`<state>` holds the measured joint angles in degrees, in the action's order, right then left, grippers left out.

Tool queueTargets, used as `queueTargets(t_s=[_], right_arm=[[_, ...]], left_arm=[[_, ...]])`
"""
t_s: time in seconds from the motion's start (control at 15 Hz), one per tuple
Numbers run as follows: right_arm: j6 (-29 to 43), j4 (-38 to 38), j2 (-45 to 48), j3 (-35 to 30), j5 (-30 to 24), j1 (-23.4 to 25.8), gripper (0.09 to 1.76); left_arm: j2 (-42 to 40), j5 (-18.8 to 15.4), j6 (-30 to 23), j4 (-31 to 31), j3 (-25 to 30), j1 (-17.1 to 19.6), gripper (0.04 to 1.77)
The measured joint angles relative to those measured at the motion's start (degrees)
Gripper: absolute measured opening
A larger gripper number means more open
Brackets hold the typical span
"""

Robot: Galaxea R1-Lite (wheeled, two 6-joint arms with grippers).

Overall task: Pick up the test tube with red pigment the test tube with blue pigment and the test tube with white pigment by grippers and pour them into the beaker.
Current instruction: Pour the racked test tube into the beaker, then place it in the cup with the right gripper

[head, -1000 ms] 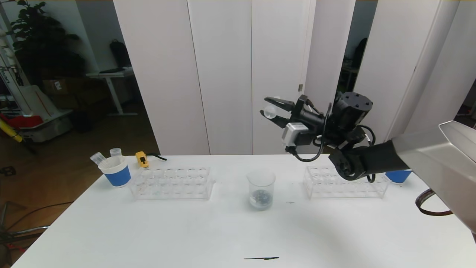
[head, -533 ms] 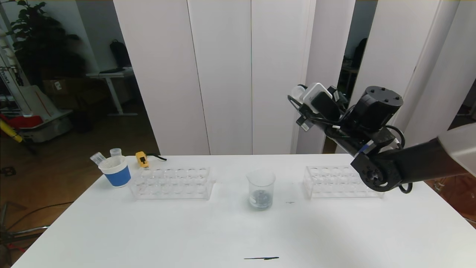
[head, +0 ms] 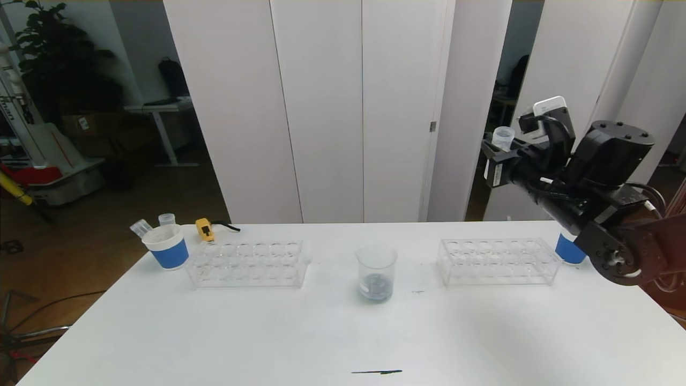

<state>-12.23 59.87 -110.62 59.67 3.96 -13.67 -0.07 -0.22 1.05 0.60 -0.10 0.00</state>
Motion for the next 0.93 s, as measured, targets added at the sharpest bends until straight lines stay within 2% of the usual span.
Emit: queueTargets(t_s=[0.27, 0.6, 0.73, 0.93], right_arm=[[2.56, -1.08, 3.71, -3.39, -2.43, 9.73, 0.58], [4.68, -0.5, 4.64, -3.08, -6.19, 22.95, 0.58], [7.44, -0.22, 3.15, -1.05, -6.68, 25.82, 0.58], [9.07, 0.0, -0.29, 1.71, -6.77, 27.36, 0.58]], left_arm=[[0.0, 0.01, 0.0, 0.02, 0.0, 0.0, 1.75], [0.0, 0.01, 0.0, 0.02, 0.0, 0.0, 1.75], [0.0, 0.01, 0.0, 0.02, 0.0, 0.0, 1.75], [0.0, 0.01, 0.0, 0.02, 0.0, 0.0, 1.75]])
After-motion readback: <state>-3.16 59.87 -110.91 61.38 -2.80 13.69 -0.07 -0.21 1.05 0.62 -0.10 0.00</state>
